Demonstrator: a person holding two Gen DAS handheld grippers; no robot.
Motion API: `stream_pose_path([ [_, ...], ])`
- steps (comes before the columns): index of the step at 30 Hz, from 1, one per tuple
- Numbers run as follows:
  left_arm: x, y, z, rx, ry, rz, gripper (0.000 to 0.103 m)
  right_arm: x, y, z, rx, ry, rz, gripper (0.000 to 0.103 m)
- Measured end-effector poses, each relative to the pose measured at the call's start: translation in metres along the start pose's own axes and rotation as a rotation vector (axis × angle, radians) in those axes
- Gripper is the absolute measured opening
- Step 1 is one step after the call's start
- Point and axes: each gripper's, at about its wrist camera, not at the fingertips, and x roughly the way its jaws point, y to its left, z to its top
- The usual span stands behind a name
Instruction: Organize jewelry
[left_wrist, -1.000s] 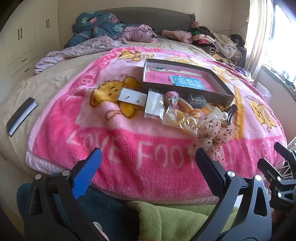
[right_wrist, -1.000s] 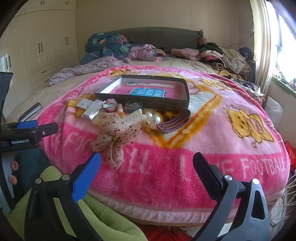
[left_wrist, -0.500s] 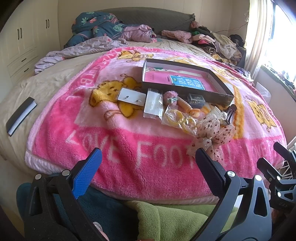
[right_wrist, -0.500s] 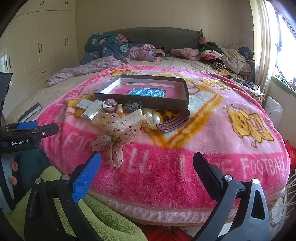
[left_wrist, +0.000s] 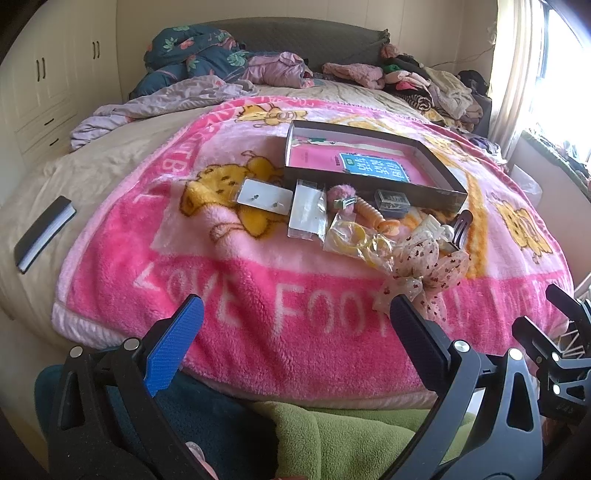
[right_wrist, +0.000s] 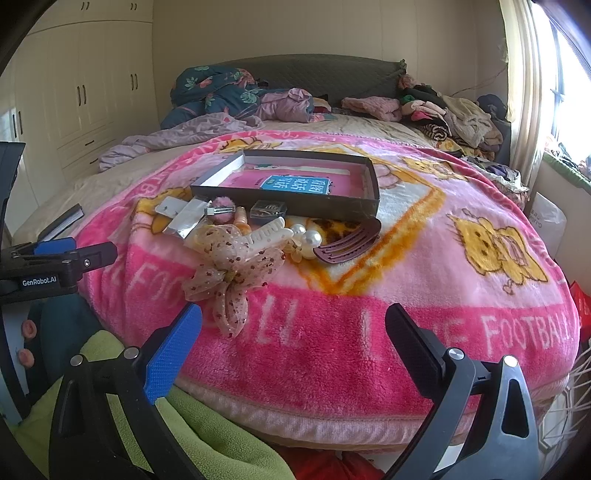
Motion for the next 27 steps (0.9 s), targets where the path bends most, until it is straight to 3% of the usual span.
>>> stream_pose_path([
  [15, 0.001, 0.001, 0.000, -0.013, 0.001, -0.001, 0.093, 0.005, 0.006, 0.003, -0.017, 0.006, 0.023, 0.097],
  [27, 0.011, 0.028, 0.001, -0.097, 0.024, 0.002, 0.093, 0.026, 0.016, 0.014, -0.054, 0.039, 0.093, 0.097],
])
